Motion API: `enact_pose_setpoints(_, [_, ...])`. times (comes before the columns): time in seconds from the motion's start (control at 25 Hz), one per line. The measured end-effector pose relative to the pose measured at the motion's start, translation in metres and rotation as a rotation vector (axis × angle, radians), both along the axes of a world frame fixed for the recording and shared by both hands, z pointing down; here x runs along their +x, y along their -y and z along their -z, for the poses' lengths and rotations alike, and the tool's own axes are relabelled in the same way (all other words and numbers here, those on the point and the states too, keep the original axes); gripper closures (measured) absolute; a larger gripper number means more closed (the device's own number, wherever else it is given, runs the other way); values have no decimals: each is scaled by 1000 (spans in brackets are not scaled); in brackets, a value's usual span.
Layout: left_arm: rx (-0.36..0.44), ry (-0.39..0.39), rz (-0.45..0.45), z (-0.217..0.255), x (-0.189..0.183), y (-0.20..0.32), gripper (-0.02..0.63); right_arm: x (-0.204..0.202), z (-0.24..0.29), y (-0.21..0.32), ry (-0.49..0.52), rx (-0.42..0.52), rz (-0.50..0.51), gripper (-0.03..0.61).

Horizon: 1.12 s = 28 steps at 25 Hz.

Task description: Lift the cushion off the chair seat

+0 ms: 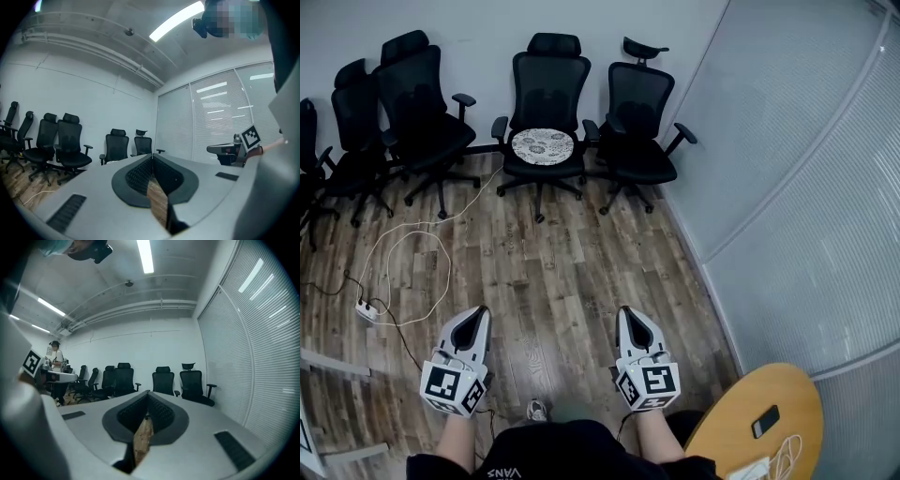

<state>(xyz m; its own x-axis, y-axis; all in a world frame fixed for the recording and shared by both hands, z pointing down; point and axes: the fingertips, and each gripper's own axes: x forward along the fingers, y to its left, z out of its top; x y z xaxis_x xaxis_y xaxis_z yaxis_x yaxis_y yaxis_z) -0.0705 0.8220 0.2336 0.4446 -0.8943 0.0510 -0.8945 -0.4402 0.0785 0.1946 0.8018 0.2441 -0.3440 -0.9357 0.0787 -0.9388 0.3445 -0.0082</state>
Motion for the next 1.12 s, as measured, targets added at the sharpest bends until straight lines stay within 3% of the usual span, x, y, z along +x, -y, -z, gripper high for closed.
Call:
enact_pose_setpoints(0.44, [-24,-4,22,-9,2,82,598,1,0,88,2,1,25,561])
enact_pose_setpoints(1.12, [-6,17,102,8,50,218,598,45,7,245,23,19,104,561])
